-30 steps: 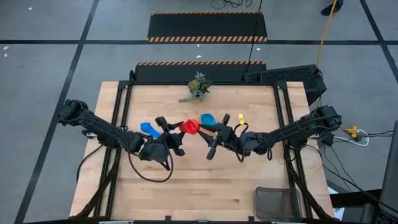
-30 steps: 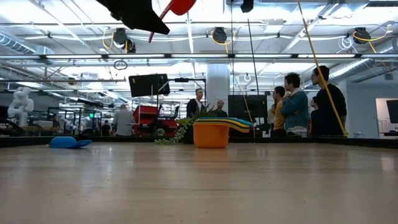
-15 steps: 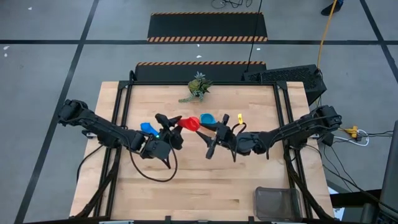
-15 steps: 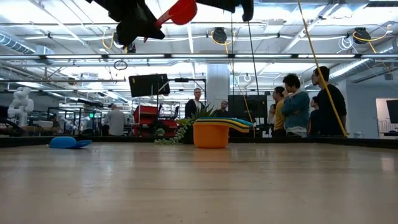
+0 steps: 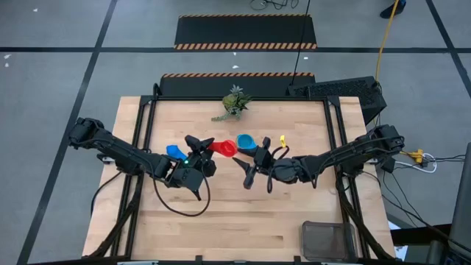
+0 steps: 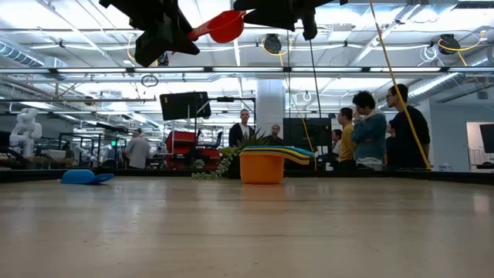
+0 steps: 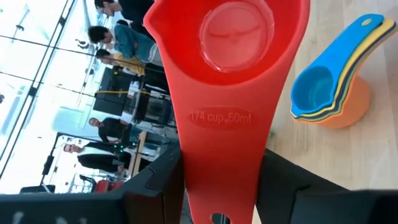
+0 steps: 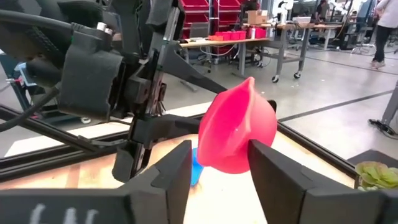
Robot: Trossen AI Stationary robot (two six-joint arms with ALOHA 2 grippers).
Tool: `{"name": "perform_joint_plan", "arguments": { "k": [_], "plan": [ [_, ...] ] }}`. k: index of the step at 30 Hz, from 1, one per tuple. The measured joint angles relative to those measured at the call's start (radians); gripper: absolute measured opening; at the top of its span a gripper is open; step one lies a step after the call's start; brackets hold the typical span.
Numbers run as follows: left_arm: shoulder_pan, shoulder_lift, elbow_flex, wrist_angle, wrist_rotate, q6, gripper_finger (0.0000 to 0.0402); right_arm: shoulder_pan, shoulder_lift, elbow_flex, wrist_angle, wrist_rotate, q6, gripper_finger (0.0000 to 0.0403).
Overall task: Nest measuring cups in basket
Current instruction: Stack the red measuring cup on top of the blue measuring cup
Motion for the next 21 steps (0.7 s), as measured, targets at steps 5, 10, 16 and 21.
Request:
{"name": "perform_joint_plan", "arguments": {
  "k": [5, 10, 16, 21],
  "plan": [
    [-0.004, 0.0, 0.0, -0.003, -0.001, 0.013, 0.014, -0.006, 0.0, 0.0, 0.001, 0.0, -0.001, 0.0089],
    [-0.015, 0.0, 0.0, -0.007, -0.018, 0.062, 0.0153, -0.02, 0.0, -0.001, 0.008, -0.056, 0.004, 0.0041],
    [-0.02, 0.0, 0.0, -0.004, -0.021, 0.074, 0.0136, -0.029, 0.0, -0.001, 0.029, -0.111, -0.001, 0.0005],
    [-0.02, -0.001, 0.0, -0.003, -0.013, 0.072, 0.0151, -0.03, 0.0, -0.001, 0.029, -0.111, -0.02, 0.0003]
  ]
}}
